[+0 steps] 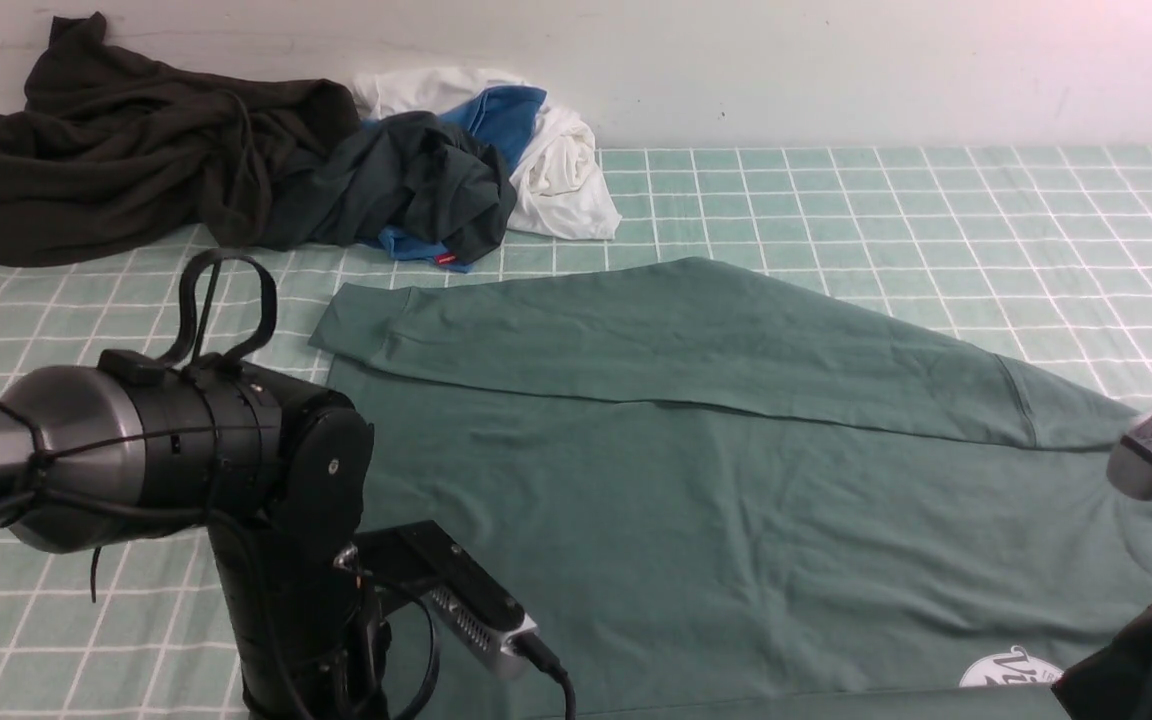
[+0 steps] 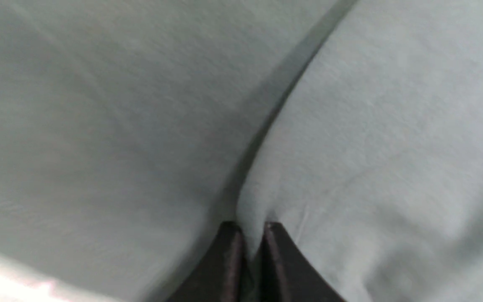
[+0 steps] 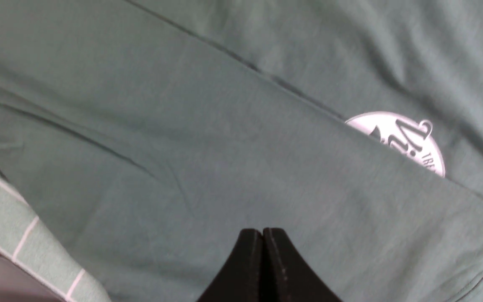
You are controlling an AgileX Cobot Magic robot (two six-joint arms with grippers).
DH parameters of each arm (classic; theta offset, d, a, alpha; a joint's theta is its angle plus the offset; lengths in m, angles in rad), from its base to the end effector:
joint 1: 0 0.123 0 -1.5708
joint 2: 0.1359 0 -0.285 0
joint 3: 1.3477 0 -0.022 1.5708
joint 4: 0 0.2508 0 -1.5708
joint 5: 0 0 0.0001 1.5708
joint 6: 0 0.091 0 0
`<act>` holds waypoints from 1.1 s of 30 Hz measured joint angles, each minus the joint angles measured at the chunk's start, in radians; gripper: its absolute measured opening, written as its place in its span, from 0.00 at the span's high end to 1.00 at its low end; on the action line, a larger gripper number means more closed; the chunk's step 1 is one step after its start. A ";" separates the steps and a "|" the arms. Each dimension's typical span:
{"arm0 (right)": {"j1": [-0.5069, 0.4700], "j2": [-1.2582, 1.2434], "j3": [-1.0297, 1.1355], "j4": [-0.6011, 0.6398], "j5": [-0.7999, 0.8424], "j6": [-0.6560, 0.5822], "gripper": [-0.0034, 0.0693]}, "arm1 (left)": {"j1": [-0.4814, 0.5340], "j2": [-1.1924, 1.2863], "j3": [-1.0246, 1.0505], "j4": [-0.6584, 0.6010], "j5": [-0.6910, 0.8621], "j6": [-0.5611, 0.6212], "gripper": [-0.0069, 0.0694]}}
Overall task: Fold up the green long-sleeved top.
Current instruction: Use the left arm to clamp the cuff closest to it, then use the left arm to drag and place the cuff at the centered position on the left edge of the fabric
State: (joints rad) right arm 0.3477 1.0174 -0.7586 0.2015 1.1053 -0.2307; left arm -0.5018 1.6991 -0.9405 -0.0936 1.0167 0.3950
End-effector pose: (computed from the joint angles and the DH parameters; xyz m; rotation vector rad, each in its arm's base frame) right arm 0.1466 0.0705 0.2769 -0.7238 2.7516 0.3001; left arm 0.2367 -0.1381 0.1692 -1.2348 -2.7545 0.1062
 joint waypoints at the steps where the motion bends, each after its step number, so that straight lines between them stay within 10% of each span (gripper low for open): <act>1: 0.000 0.000 0.000 -0.005 -0.008 0.000 0.97 | 0.000 -0.009 -0.030 0.009 0.020 0.000 0.87; 20: 0.000 0.000 0.001 -0.470 -0.137 0.378 0.97 | 0.052 0.232 -0.750 0.199 0.194 0.000 0.87; 33: 0.000 0.070 0.001 -0.483 -0.129 0.433 0.97 | 0.129 0.393 -0.826 0.181 0.184 -0.025 0.75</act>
State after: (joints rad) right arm 0.3477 1.0870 -0.7577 -0.2811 0.9758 0.2025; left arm -0.3724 2.0919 -1.7668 0.0874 1.2007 0.3702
